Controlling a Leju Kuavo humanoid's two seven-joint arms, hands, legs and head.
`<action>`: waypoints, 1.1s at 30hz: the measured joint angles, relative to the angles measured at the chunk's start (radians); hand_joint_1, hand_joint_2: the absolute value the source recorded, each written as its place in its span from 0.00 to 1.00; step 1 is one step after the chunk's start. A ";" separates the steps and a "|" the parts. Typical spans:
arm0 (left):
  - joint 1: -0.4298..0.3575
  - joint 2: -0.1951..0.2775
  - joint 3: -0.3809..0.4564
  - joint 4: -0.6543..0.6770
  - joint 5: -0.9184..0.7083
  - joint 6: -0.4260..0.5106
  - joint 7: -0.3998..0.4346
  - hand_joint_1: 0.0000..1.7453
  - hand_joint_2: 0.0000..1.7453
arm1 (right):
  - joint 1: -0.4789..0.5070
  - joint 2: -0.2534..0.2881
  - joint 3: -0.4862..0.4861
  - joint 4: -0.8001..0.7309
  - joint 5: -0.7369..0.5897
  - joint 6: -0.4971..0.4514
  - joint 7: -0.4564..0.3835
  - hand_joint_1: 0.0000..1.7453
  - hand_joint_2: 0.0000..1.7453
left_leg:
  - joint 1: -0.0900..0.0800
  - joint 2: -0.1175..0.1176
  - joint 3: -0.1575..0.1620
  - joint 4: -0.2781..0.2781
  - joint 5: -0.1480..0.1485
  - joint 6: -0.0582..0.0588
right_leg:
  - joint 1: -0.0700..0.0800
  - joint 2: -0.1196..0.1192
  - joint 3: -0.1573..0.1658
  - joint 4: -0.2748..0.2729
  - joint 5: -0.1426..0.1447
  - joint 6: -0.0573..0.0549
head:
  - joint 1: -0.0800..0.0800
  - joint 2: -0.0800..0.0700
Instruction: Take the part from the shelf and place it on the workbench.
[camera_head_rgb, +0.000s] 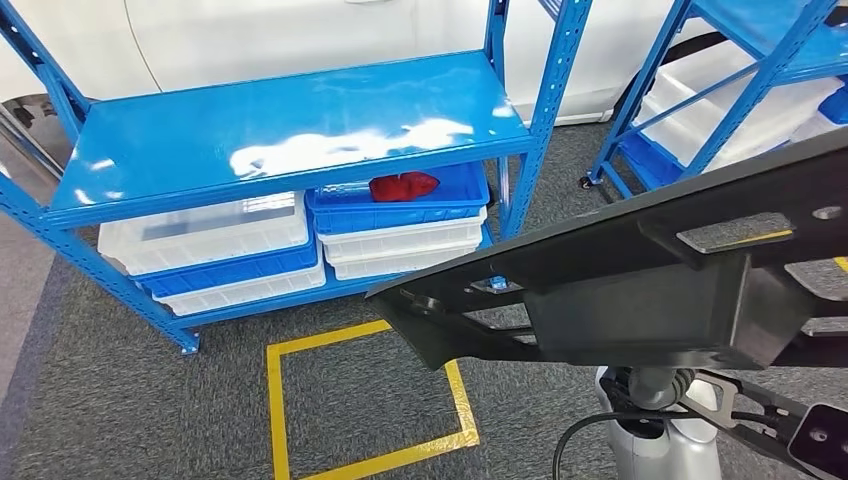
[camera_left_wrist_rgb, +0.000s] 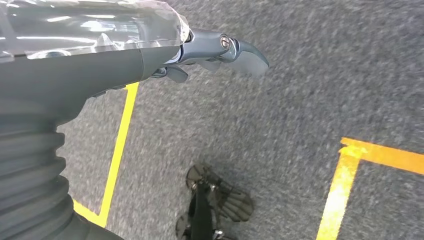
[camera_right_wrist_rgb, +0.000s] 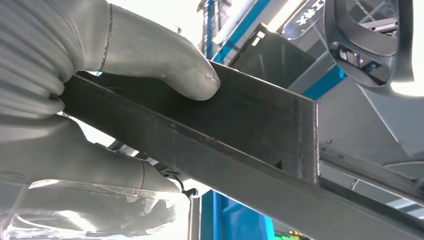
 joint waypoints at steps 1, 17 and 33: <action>0.000 0.001 0.000 0.000 -0.002 -0.002 -0.002 0.00 1.00 | 0.003 0.001 -0.003 -0.006 0.002 0.000 0.000 1.00 1.00 | 0.003 0.013 0.001 -0.008 0.005 0.003 | 0.002 -0.023 -0.017 0.036 -0.025 0.003 | 0.000 0.000; -0.010 0.051 -0.003 -0.001 -0.027 -0.056 -0.072 0.00 1.00 | 0.033 0.021 0.023 -0.112 0.080 -0.092 0.000 1.00 1.00 | 0.001 0.081 -0.047 0.120 -0.083 -0.046 | -0.002 -0.095 0.043 -0.028 -0.013 -0.040 | 0.000 0.000; -0.004 0.043 -0.010 0.000 -0.071 -0.002 0.026 0.00 1.00 | -0.011 -0.050 0.128 -0.078 0.139 -0.274 0.000 1.00 1.00 | 0.007 0.037 -0.004 -0.005 0.003 0.003 | 0.001 -0.060 -0.050 0.125 -0.084 0.006 | 0.000 0.000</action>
